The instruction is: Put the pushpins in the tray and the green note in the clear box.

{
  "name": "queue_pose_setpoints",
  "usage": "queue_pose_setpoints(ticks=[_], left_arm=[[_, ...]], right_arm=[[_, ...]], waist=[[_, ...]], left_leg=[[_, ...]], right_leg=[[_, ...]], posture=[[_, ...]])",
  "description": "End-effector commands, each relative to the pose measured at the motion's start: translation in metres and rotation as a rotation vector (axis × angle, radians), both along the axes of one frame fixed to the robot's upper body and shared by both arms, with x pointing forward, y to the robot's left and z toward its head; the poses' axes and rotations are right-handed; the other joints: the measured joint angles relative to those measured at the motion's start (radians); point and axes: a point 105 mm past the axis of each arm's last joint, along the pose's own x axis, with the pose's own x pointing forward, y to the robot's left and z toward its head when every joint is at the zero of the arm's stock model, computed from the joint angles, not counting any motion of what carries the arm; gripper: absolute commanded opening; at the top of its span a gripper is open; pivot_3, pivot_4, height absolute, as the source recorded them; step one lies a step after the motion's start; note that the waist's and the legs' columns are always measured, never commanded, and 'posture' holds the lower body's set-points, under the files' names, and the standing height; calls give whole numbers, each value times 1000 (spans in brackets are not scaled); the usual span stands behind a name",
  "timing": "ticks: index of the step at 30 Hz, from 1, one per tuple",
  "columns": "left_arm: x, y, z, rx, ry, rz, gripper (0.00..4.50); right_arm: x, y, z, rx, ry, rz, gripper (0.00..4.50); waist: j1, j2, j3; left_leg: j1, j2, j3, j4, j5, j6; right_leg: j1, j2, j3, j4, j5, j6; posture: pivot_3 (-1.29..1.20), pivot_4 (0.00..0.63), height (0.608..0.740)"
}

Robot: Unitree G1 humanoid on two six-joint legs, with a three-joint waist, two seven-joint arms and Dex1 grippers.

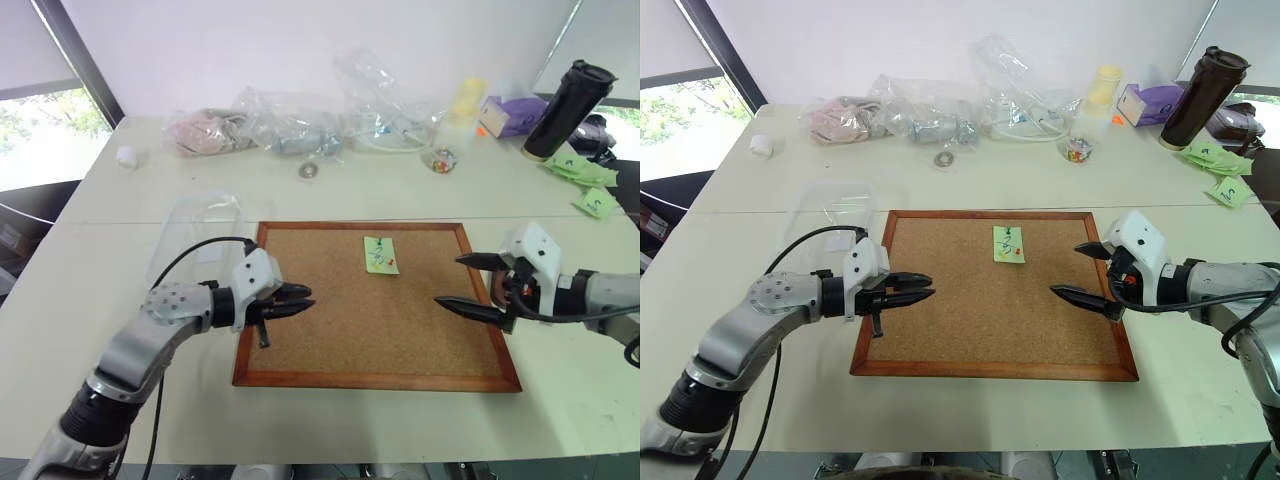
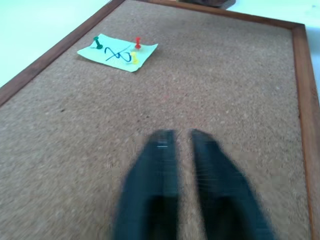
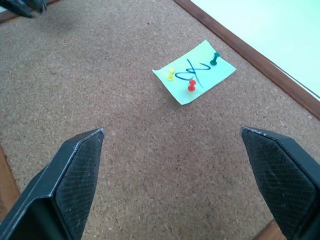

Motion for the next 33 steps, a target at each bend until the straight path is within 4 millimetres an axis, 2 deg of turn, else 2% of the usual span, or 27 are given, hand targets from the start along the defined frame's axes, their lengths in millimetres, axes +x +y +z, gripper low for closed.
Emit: queue_pose_setpoints(ticks=[1,9,14,17,25,33], left_arm=[[2,-5,0,9,-44,-24,22],[12,-10,-28,43,-21,17,22],[14,-7,-53,93,6,47,22],[14,-5,-63,115,16,55,22],[11,-2,-65,123,14,56,22],[8,-2,-63,119,11,64,22]], right_arm=[[1,7,8,4,-46,30,4500],[13,25,5,30,-94,42,4500],[41,35,1,64,-121,-54,4500],[58,53,0,125,-114,-75,4500],[101,59,-15,112,-79,-193,4500],[119,57,-29,86,-69,-231,4500]], waist=[[0,0,0],[-1,0,0],[0,0,0],[0,0,-1],[-2,1,-2],[-5,1,-2]], left_leg=[[0,0,0,0,0,0],[0,0,0,0,0,0],[0,0,0,0,0,-1],[0,0,0,1,1,-1],[1,-1,0,1,1,-1],[1,-1,0,1,1,-2]], right_leg=[[0,0,0,0,0,0],[0,0,0,0,0,0],[0,0,0,0,0,0],[0,0,0,1,0,0],[0,-1,-1,1,0,0],[-1,-1,-1,2,0,0]], posture=[[0,150,740],[0,150,740],[0,150,740],[0,150,740],[0,150,740],[0,150,740]])
